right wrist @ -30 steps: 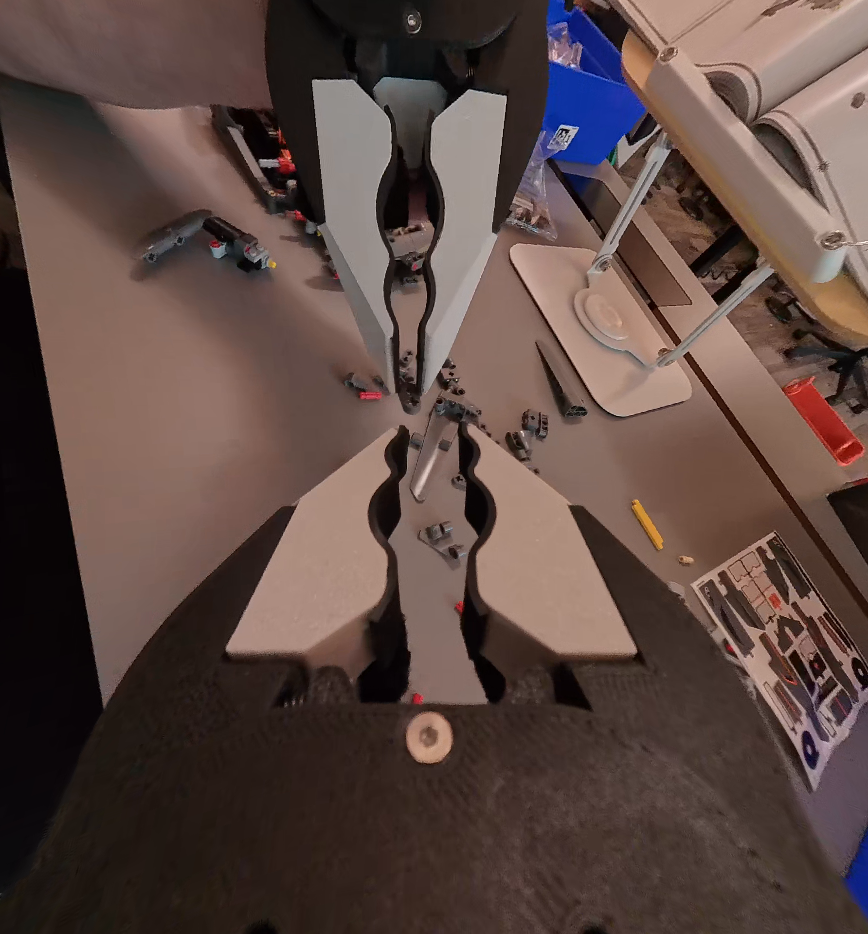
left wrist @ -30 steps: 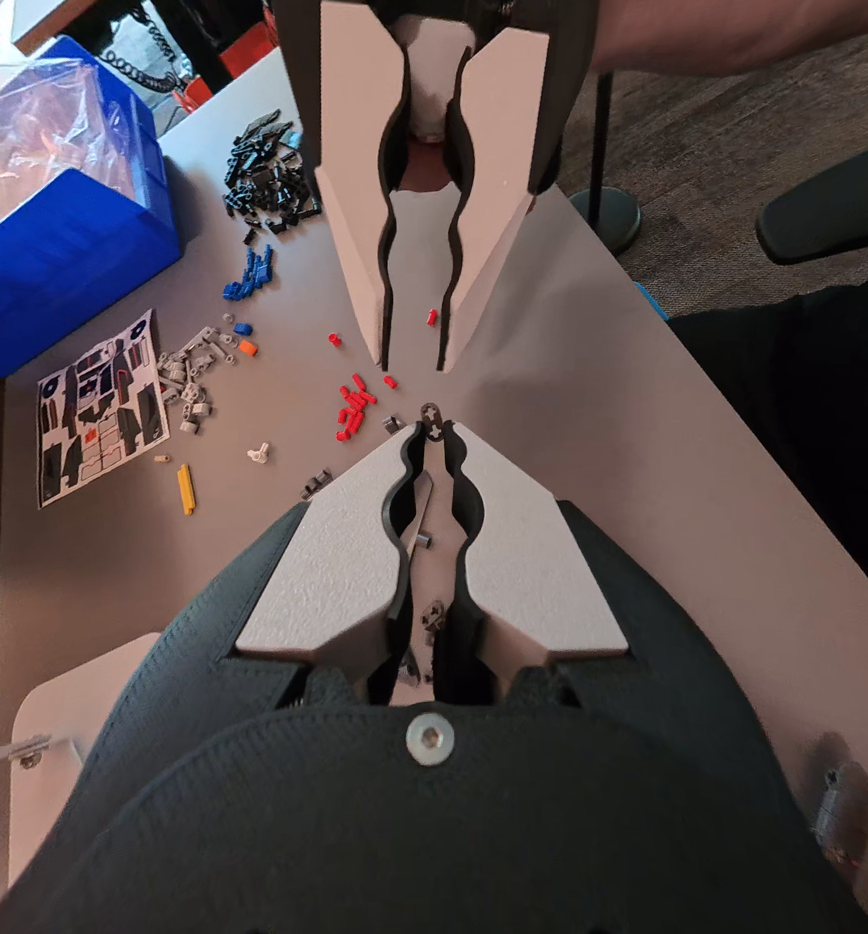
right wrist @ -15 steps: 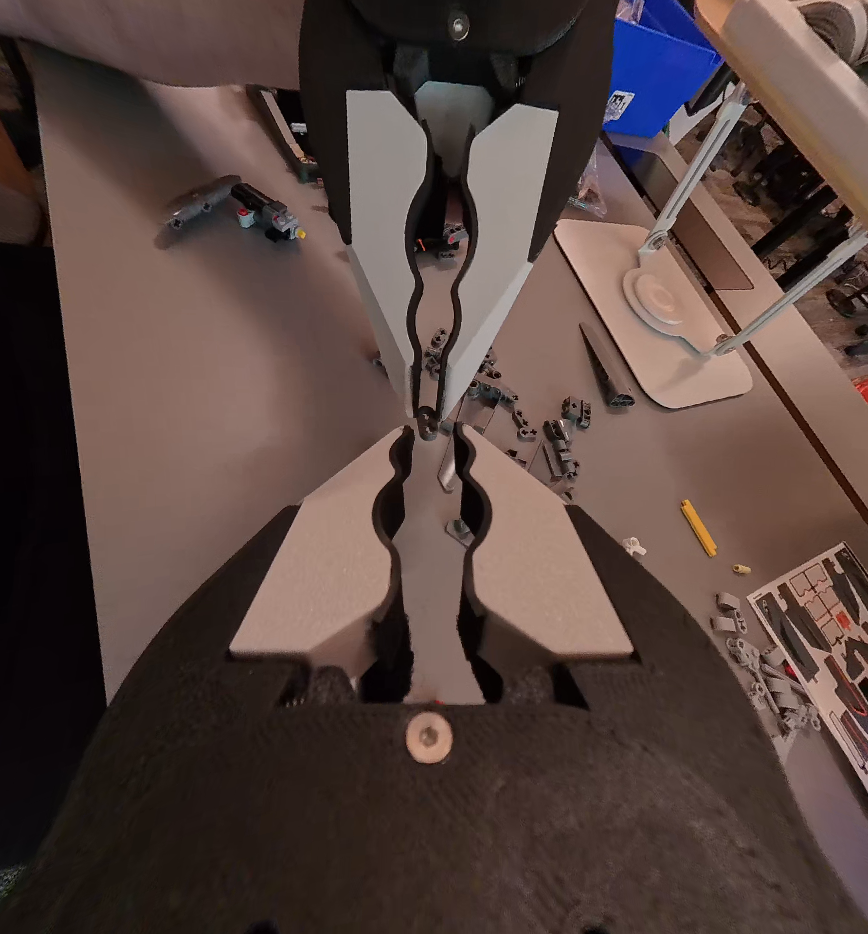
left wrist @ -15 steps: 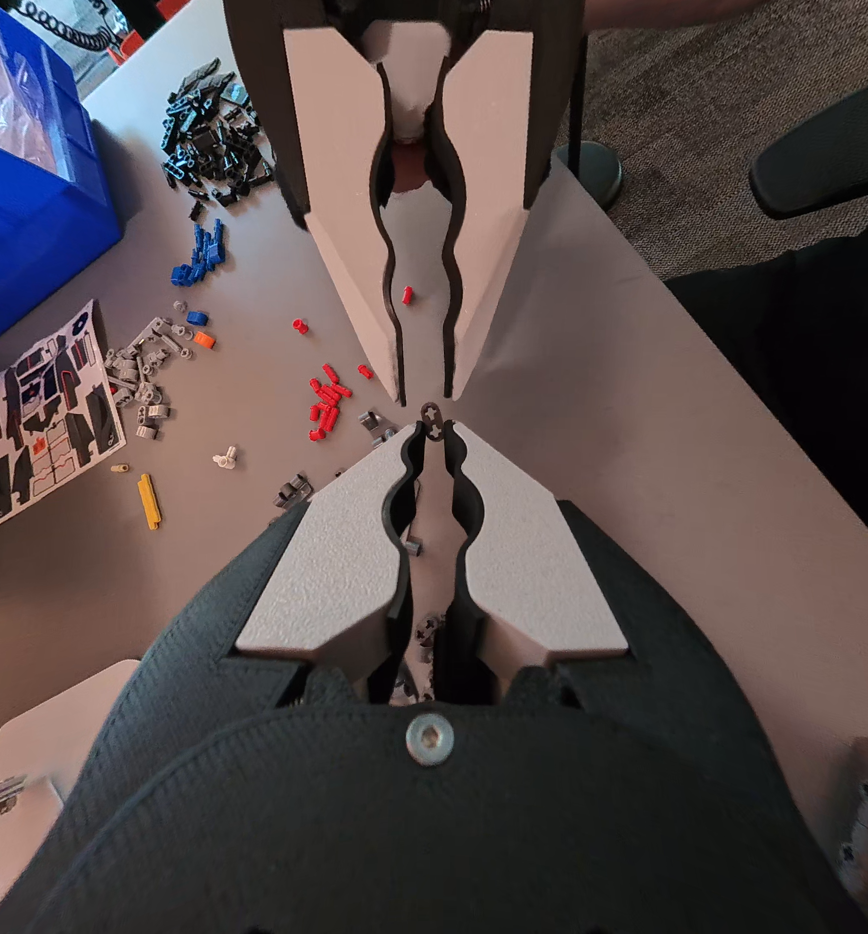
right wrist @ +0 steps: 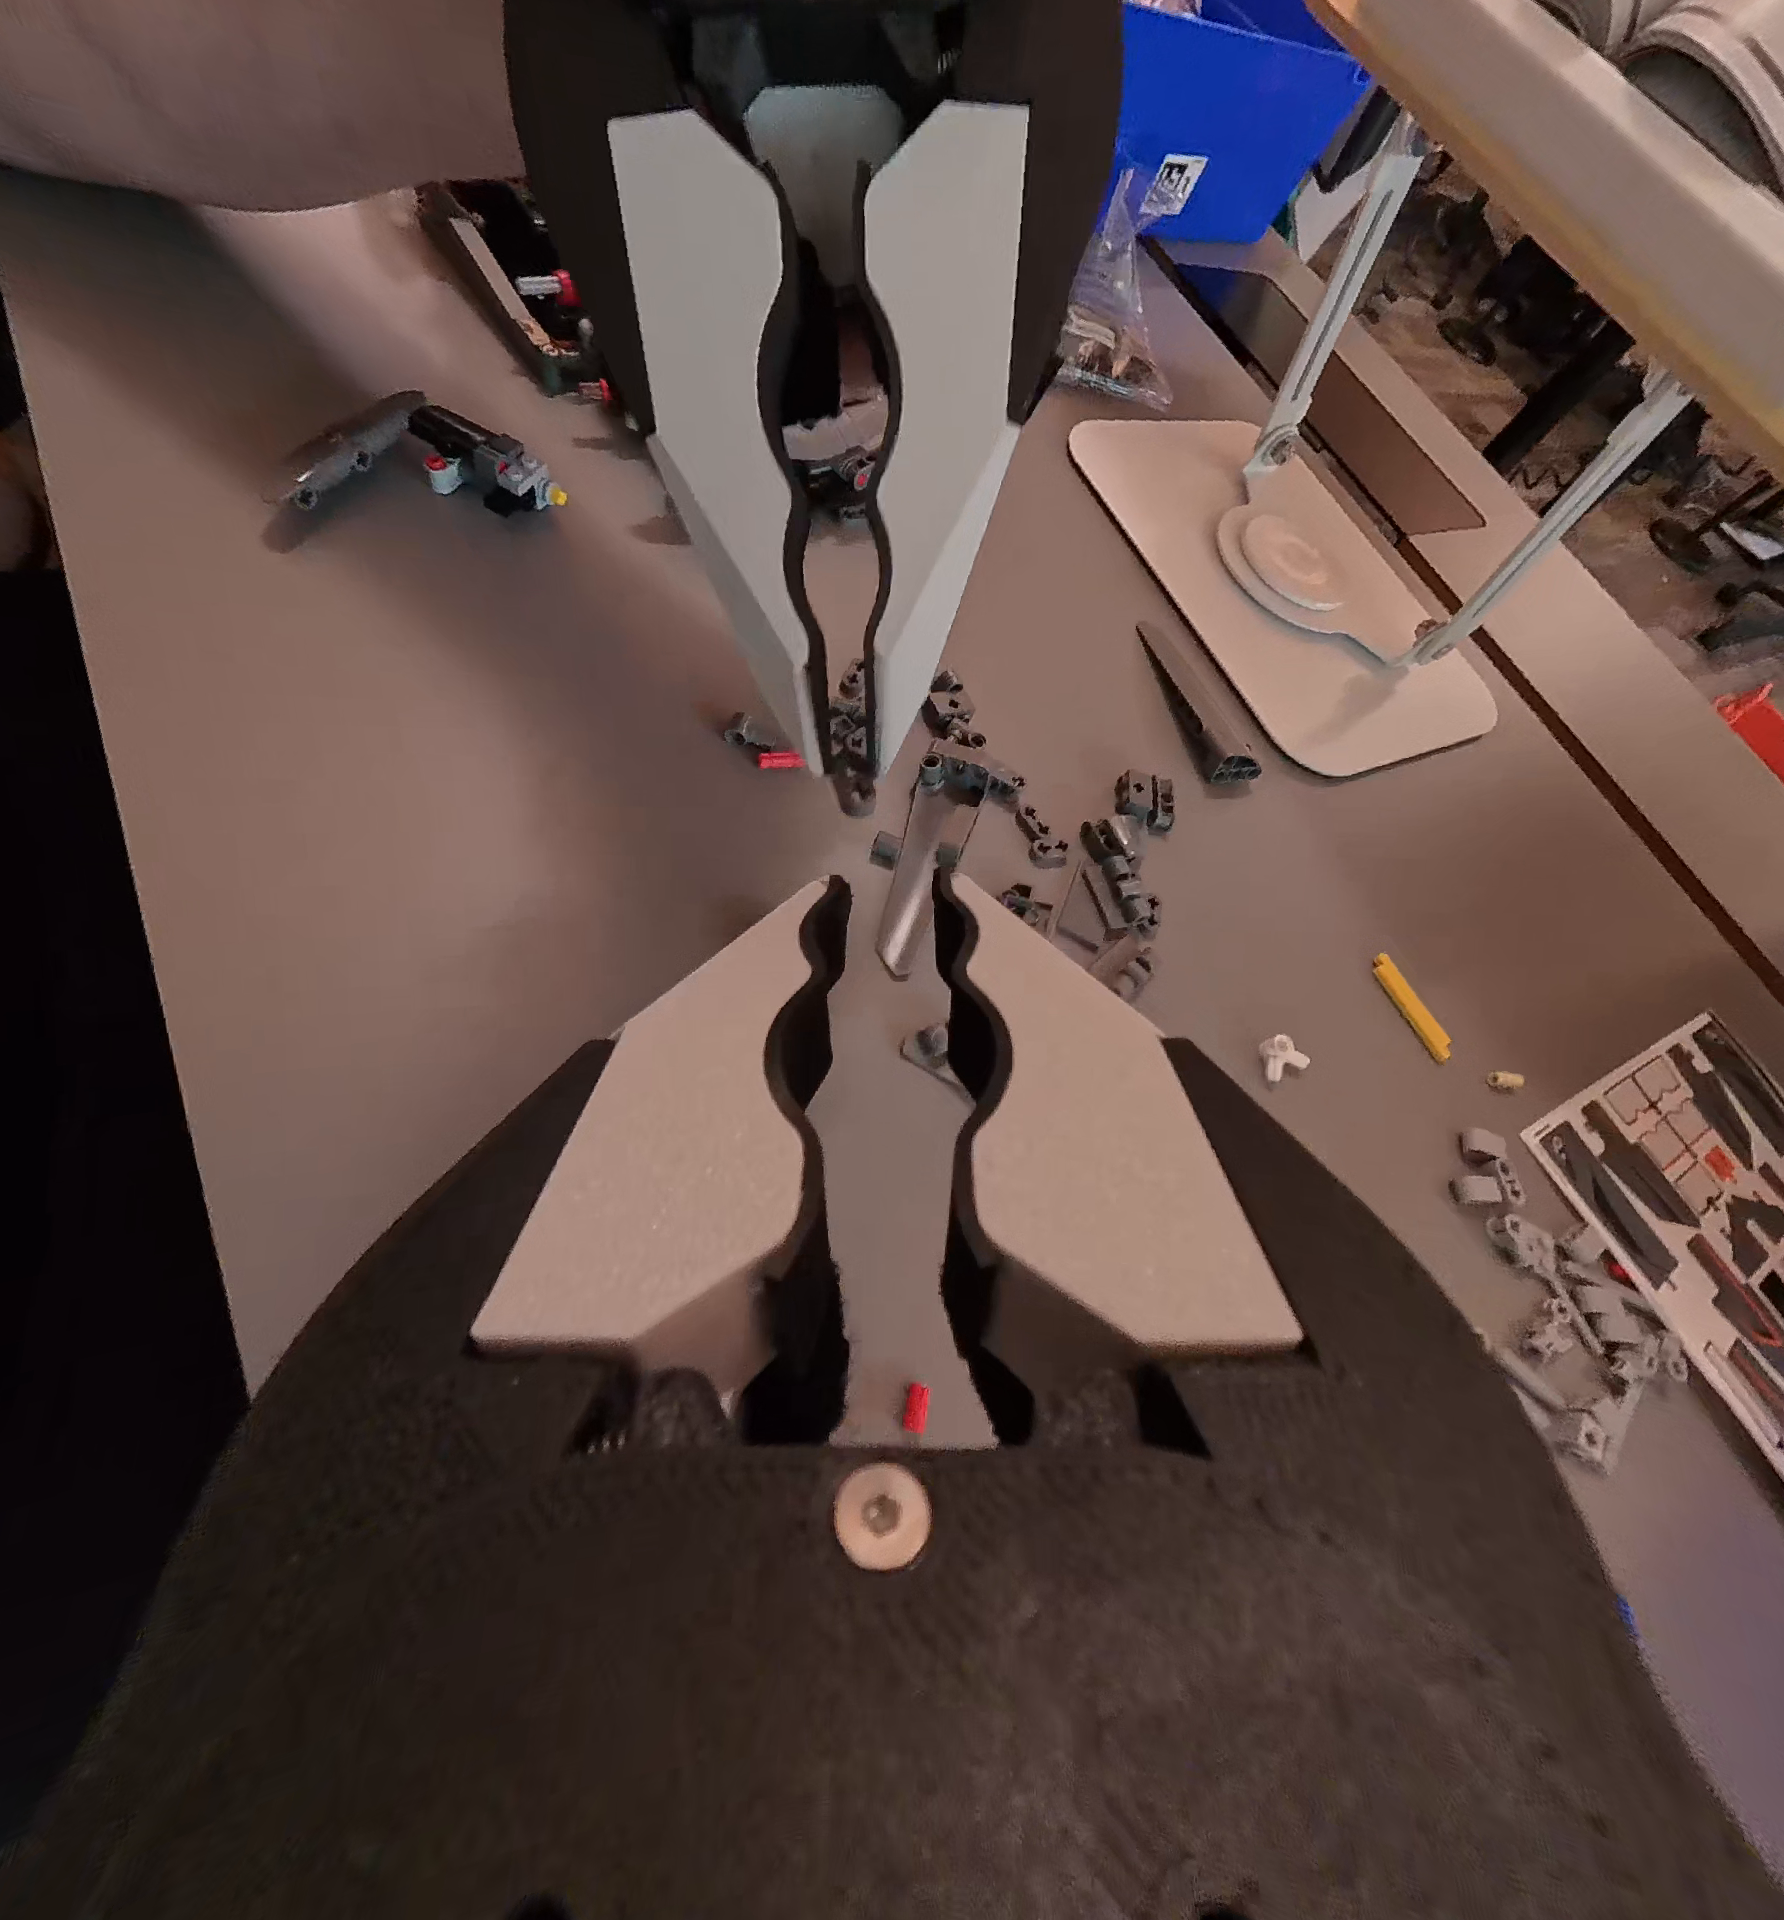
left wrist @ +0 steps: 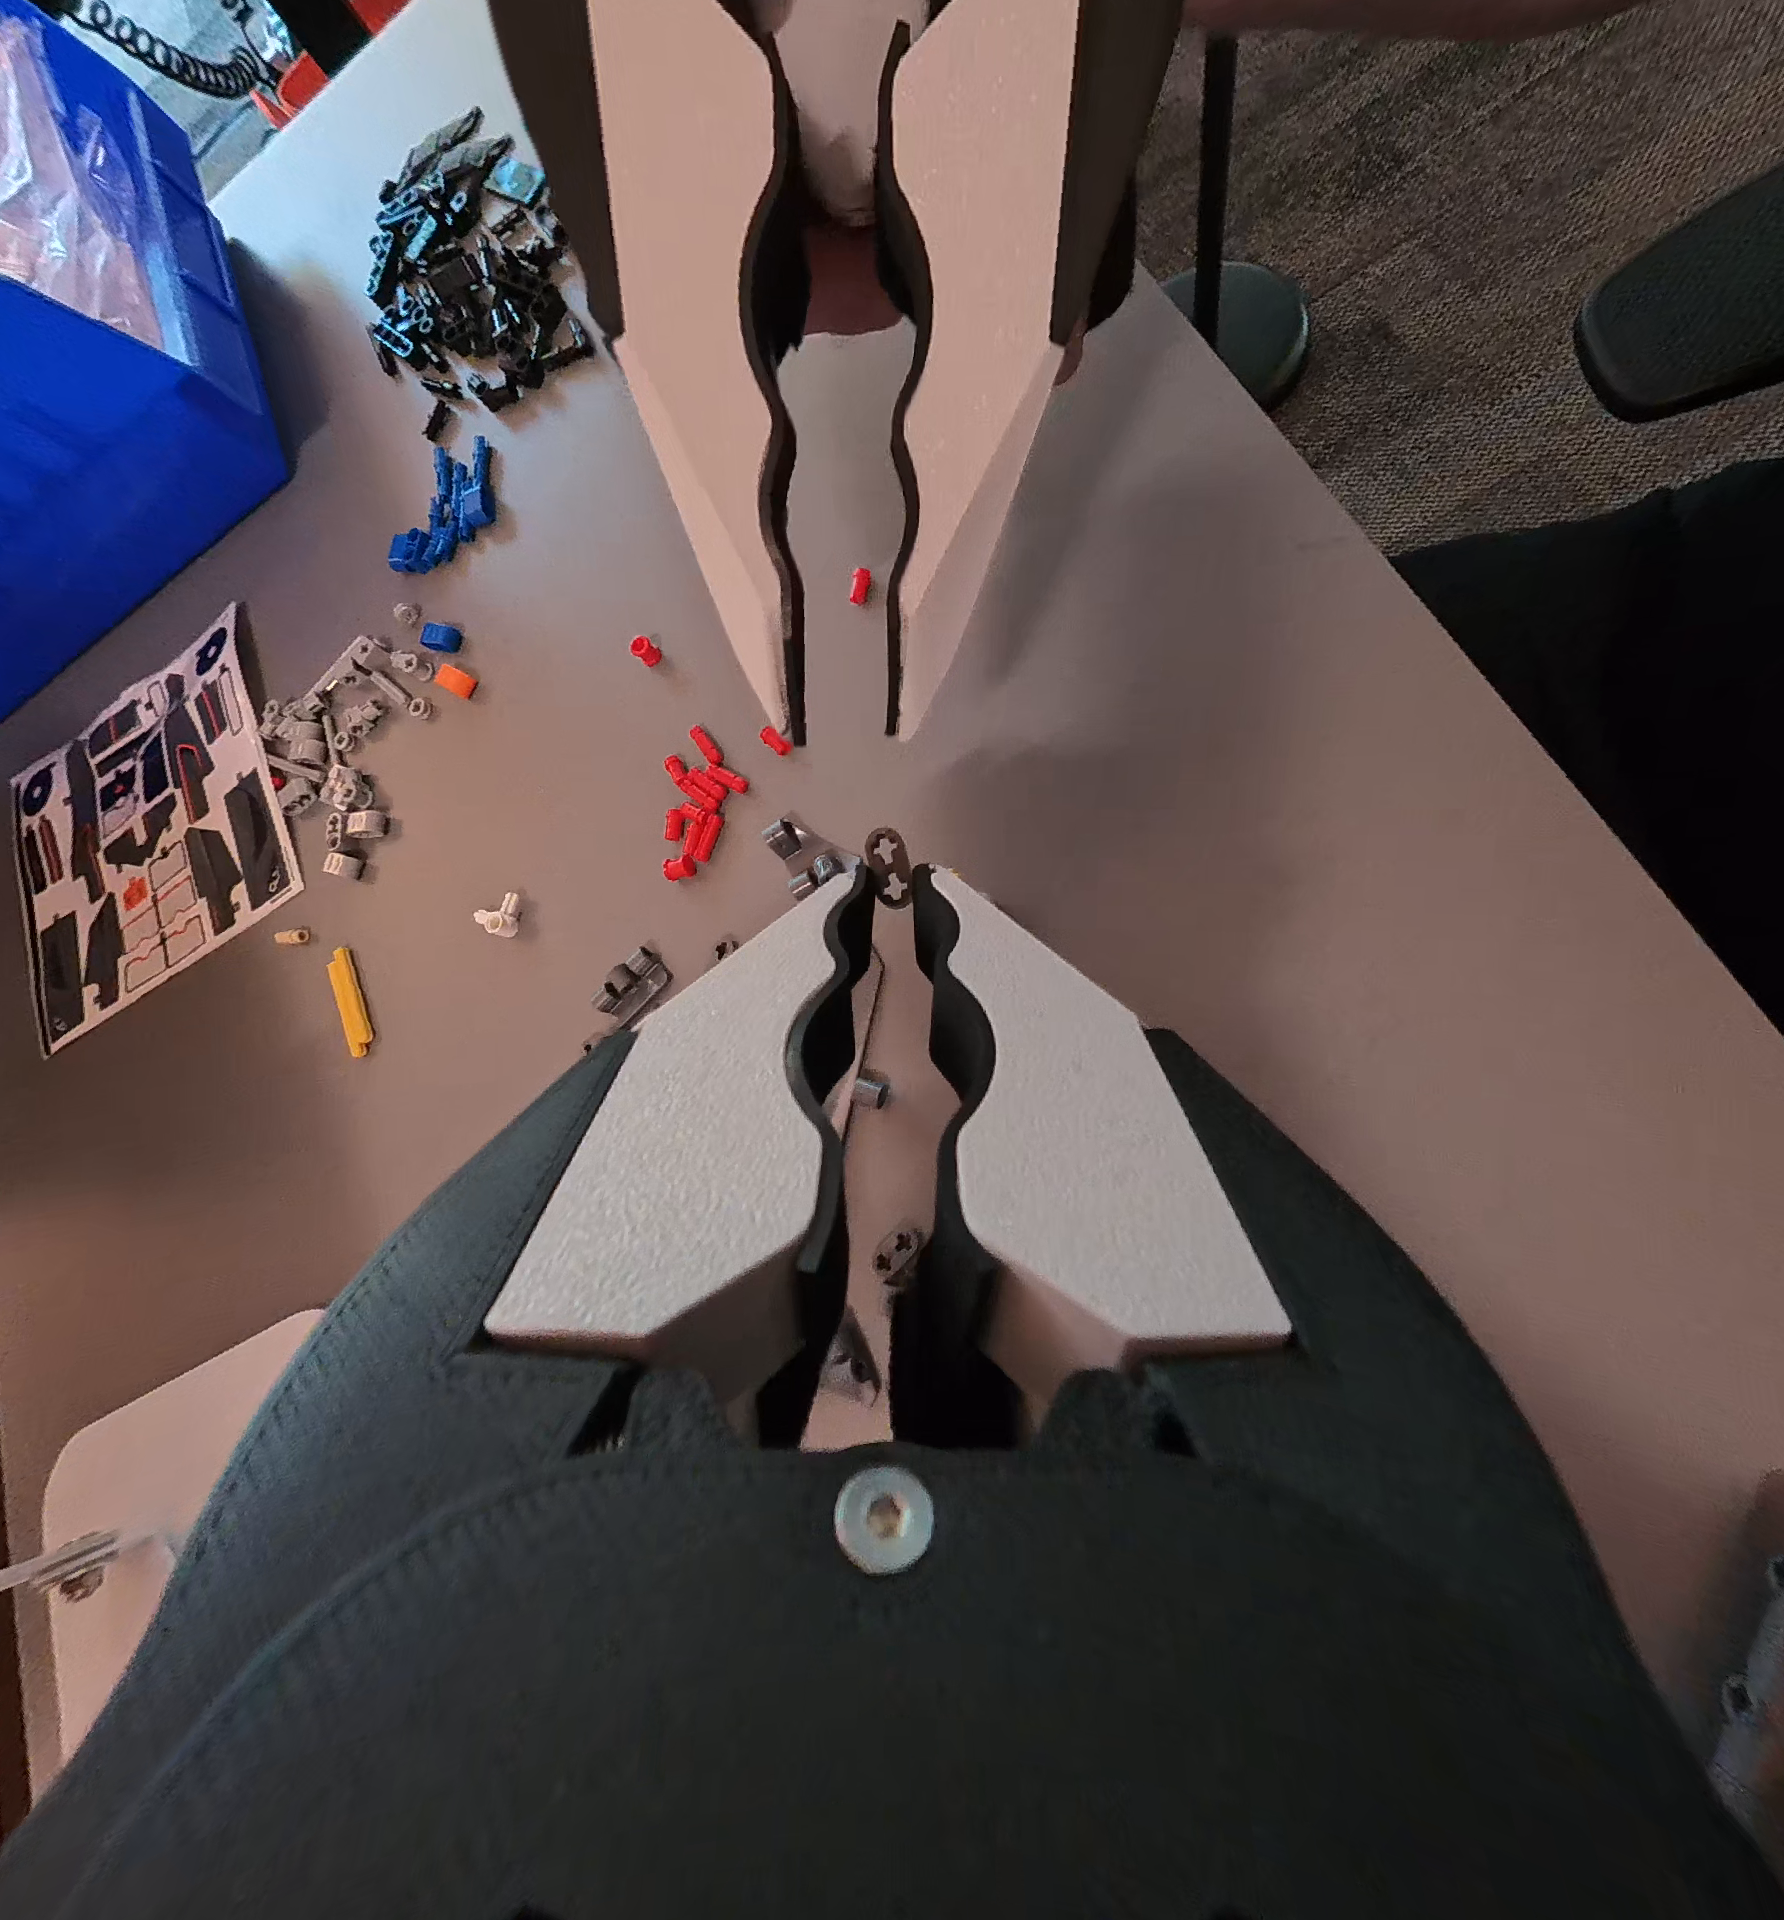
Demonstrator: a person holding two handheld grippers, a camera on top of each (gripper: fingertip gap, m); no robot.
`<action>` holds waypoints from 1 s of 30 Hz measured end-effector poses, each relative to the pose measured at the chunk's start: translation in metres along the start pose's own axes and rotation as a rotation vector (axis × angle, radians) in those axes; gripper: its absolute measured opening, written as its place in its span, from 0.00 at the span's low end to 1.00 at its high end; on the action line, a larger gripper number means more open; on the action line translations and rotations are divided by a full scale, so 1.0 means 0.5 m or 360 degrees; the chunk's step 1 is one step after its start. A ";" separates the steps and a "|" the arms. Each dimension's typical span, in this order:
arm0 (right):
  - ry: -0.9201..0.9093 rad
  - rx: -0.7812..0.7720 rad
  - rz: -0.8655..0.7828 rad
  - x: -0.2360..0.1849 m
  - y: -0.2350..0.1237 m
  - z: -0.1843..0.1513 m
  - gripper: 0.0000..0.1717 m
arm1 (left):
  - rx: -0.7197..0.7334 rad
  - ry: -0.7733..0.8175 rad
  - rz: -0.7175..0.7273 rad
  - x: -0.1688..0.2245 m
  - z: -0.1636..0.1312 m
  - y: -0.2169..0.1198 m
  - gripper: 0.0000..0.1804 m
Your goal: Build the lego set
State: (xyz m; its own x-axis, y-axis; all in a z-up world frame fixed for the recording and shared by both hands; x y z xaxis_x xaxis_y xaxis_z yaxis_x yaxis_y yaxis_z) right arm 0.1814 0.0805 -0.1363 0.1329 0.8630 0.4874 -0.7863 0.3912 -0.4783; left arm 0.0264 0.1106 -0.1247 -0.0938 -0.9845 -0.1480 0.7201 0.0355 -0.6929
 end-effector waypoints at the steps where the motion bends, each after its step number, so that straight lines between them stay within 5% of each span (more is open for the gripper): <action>1: 0.0013 -0.0004 0.0007 -0.002 -0.002 -0.002 0.08 | 0.0009 -0.0003 0.0001 -0.001 0.001 -0.003 0.03; 30: 0.0102 -0.0291 0.0175 -0.061 0.041 -0.051 0.11 | 0.0055 -0.0010 0.0047 -0.010 0.005 -0.031 0.03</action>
State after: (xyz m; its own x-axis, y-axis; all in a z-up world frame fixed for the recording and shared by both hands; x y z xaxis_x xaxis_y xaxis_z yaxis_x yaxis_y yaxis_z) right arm 0.1764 0.0703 -0.1794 0.0949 0.9200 0.3803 -0.6763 0.3399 -0.6535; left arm 0.0173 0.1147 -0.1114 -0.0682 -0.9842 -0.1633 0.7459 0.0584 -0.6635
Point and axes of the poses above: each gripper's, where its closed fingertips meet, y out along the fingers, z out of its top, x = y × z across the jaws, the point moved 9 cm from there along -y, back along the fingers, and after that the axes turned 14 degrees about -y, right-handed, at the moved point
